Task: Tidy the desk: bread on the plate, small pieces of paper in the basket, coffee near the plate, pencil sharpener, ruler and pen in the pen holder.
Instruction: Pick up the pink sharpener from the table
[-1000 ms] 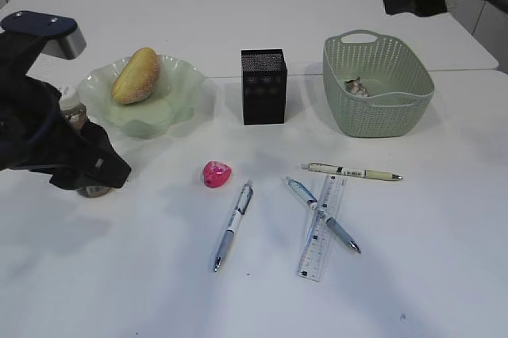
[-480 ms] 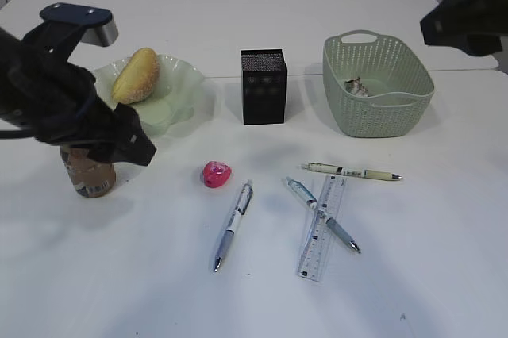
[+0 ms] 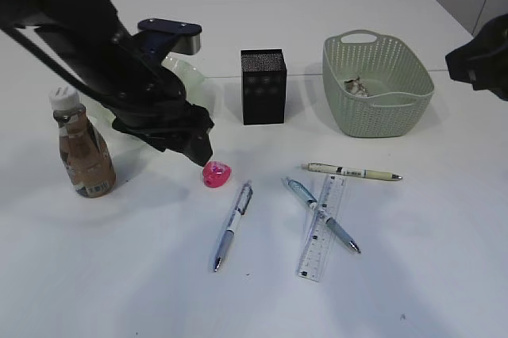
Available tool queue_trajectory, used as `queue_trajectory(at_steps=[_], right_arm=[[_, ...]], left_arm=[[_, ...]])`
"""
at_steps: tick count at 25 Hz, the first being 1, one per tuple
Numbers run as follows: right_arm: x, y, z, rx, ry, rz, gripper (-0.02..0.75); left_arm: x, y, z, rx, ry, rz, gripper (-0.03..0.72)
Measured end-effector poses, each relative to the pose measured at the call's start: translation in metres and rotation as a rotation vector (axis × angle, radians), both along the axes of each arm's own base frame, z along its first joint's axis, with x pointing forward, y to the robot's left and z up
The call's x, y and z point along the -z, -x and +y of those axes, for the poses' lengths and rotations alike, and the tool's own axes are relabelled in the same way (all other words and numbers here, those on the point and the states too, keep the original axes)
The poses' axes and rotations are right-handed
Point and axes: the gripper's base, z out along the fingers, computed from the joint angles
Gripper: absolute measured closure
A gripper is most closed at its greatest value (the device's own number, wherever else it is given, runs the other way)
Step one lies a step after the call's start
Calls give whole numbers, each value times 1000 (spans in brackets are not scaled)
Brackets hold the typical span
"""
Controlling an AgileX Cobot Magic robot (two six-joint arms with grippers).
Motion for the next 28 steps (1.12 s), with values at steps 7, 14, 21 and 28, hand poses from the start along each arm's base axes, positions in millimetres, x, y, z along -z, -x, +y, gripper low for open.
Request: queue_trajectory(at_steps=[7,14,21,28], right_arm=[[0,0,-1,-1,10,-4,278],[-1,-1,-1,-2,28,-12,278],[0,-1,-2,-2,30,-11,278],[0,-1,-2,-2,30,-11,278]], left_arm=[[37,-33,-21,-36,-154,118,179],[55,-63,-41,-21,-218,134,179],[79,-78,-48,-34,-271,171,179],[95,-79,-48,-43,-290,196,179]])
